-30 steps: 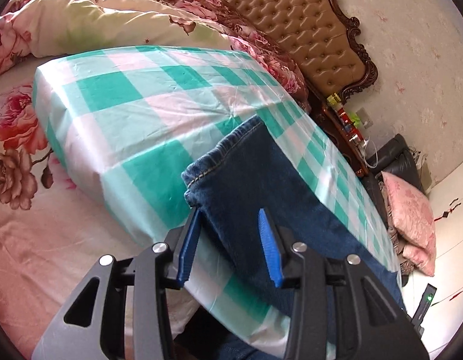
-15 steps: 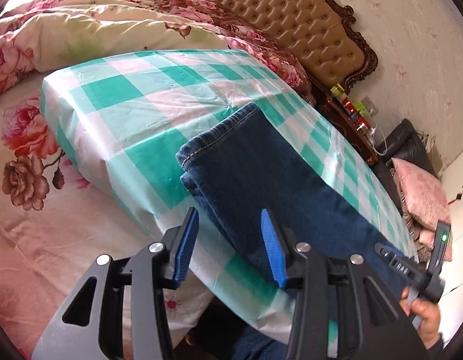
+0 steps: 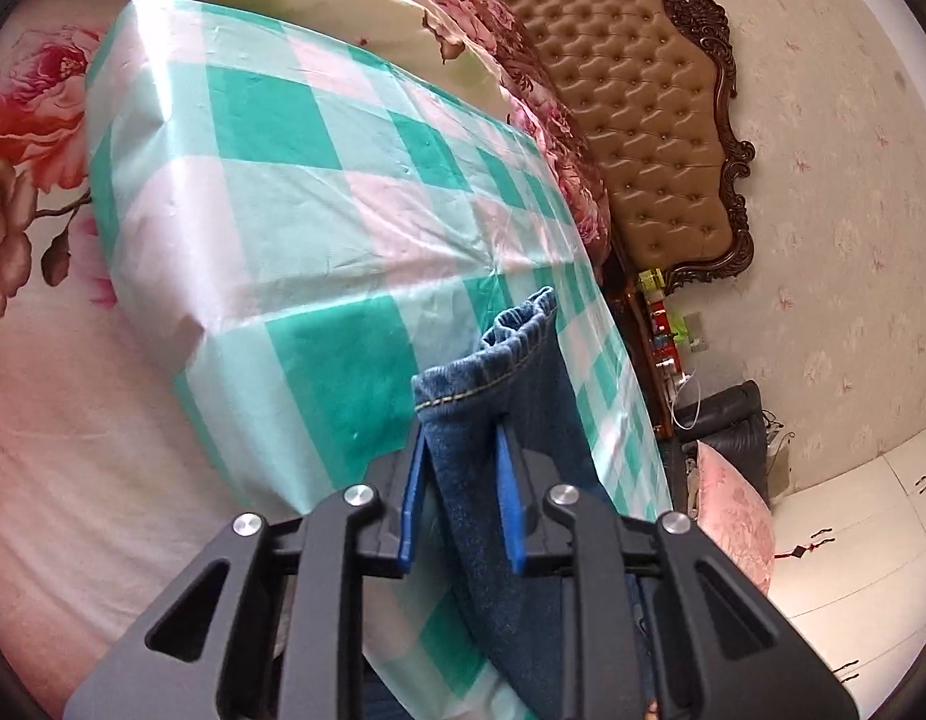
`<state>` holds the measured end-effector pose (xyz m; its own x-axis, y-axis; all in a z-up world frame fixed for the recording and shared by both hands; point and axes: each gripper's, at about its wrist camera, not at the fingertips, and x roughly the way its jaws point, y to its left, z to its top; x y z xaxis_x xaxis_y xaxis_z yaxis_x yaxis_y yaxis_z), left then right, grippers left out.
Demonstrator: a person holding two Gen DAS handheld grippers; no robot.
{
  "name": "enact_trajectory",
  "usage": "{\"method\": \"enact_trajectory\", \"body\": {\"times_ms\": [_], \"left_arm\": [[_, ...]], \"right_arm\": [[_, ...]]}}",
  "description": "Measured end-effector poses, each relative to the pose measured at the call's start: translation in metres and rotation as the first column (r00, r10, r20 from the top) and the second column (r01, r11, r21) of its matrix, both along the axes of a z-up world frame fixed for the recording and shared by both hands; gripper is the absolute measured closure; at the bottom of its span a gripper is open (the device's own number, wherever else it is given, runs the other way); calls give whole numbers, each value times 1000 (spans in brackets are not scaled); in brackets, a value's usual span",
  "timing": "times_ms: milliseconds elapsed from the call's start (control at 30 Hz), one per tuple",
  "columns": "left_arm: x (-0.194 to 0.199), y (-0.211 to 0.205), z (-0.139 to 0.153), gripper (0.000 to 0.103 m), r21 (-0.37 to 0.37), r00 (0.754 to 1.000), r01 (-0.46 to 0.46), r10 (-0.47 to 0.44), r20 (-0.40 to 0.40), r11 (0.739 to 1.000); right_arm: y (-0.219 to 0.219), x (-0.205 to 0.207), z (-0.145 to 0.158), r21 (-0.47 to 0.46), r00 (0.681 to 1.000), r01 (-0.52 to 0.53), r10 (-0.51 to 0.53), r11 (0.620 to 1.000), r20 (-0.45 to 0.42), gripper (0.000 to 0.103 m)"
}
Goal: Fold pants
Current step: 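Grasp the jeans leg hem with the left gripper and lift it, then fold the held hem with the left gripper over toward the waistband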
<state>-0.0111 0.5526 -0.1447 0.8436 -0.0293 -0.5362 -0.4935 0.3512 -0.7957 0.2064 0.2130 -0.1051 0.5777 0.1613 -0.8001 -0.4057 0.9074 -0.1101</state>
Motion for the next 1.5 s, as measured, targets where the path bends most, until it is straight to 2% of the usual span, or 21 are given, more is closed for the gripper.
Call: {"method": "enact_trajectory", "body": {"times_ms": [133, 233, 367, 433, 500, 567, 633, 667, 733, 800, 833, 900, 967, 1000, 1100, 1167, 1333, 1367, 1400, 1467, 1500], "left_arm": [[3, 2, 2, 92, -2, 1000, 9, -9, -10, 1000], [5, -6, 18, 93, 74, 999, 16, -13, -41, 997], [13, -28, 58, 93, 257, 995, 58, -34, -98, 965], [20, -47, 84, 93, 376, 989, 99, -47, -143, 921], [32, -83, 118, 93, 553, 975, 171, -58, -215, 815], [48, -139, 151, 93, 715, 957, 268, -94, -273, 646], [62, -192, 165, 93, 801, 941, 336, -132, -313, 496], [72, -238, 168, 93, 839, 922, 386, -181, -342, 383], [85, -310, 157, 93, 862, 885, 445, -268, -381, 242], [92, -370, 135, 93, 863, 839, 486, -347, -418, 136], [92, -406, 113, 89, 852, 802, 517, -390, -452, 77], [91, -444, 78, 87, 830, 760, 557, -408, -506, 9], [89, -465, 51, 80, 806, 738, 591, -385, -554, -28], [87, -469, 47, 77, 809, 744, 586, -367, -558, -41], [85, -466, 42, 50, 816, 764, 573, -309, -566, -77], [86, -462, 40, 47, 811, 766, 577, -280, -579, -99], [91, -472, 27, 42, 757, 692, 612, -310, -652, -229], [94, -473, 25, 42, 752, 685, 615, -313, -658, -236], [94, -475, 26, 51, 754, 683, 615, -322, -656, -231], [98, -472, 29, 74, 721, 614, 674, -420, -669, -162], [95, -472, 30, 74, 724, 614, 673, -432, -660, -151]], "right_arm": [[-1, 1, 0, 6, 1000, 0, 0, 1000, -5, 57], [-2, 3, 1, 14, 1000, -1, 1, 1000, -17, 54], [-14, 9, 5, 45, 998, 7, -3, 999, -69, 51], [-29, 6, 12, 47, 997, 42, -39, 998, -67, 46], [-48, 4, 19, 65, 995, 66, -61, 996, -74, 42], [-86, 3, 27, 122, 986, 137, -124, 983, -107, 42], [-120, 2, 33, 167, 976, 196, -175, 966, -132, 42], [-139, 0, 35, 186, 969, 228, -204, 956, -141, 41], [-170, -2, 38, 215, 955, 277, -244, 937, -166, 41], [-196, -5, 38, 250, 944, 310, -266, 917, -195, 41], [-212, -8, 37, 266, 936, 333, -284, 904, -207, 41], [-230, -12, 35, 279, 925, 361, -304, 890, -226, 41], [-246, -16, 32, 286, 917, 376, -310, 881, -250, 41], [-253, -18, 30, 295, 916, 376, -304, 878, -260, 41], [-264, -21, 28, 337, 912, 375, -280, 863, -299, 41], [-265, -20, 26, 379, 910, 370, -247, 848, -334, 41], [-250, -21, 25, 463, 903, 327, -128, 824, -410, 39], [-248, -21, 25, 478, 899, 324, -108, 816, -424, 36], [-246, -21, 23, 495, 892, 327, -89, 805, -444, 33], [-243, -21, 22, 512, 879, 336, -68, 790, -473, 33], [-241, -20, 21, 516, 873, 340, -60, 787, -484, 33]]}}
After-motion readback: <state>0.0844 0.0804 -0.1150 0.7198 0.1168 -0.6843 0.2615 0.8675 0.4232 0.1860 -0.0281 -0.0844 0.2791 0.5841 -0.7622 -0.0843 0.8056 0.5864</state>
